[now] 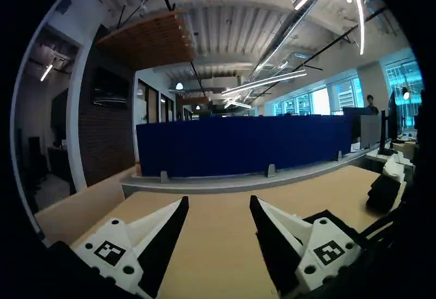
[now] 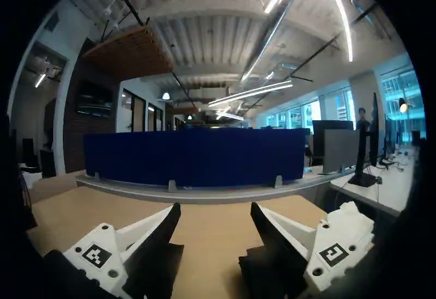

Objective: Fold towel

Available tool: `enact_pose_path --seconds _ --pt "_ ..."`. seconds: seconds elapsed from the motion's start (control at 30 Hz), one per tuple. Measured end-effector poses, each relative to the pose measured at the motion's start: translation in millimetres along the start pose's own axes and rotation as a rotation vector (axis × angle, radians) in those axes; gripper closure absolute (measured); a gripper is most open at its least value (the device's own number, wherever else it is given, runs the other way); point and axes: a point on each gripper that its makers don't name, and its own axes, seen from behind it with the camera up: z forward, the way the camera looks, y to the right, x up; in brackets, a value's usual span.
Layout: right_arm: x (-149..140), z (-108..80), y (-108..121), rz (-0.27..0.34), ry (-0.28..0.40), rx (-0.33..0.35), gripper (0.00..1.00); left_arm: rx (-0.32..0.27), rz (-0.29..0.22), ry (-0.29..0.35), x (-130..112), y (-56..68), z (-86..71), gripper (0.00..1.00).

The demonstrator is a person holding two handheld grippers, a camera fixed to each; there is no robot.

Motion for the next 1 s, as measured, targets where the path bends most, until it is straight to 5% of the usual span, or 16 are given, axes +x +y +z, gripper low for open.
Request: enact_pose_path --seconds 0.2,0.5,1.0 --pt "33.2 -4.3 7.1 -0.022 -0.001 -0.017 0.00 -0.015 0.009 0.016 55.7 0.1 -7.1 0.18" --pt "46.5 -3.3 2.4 -0.049 -0.027 0.011 0.00 -0.066 0.031 -0.031 65.0 11.8 -6.4 0.18" --pt "22.5 -24.3 -84.4 -0.220 -0.231 0.376 0.00 -0.375 0.106 -0.183 52.0 74.2 -10.3 0.17"
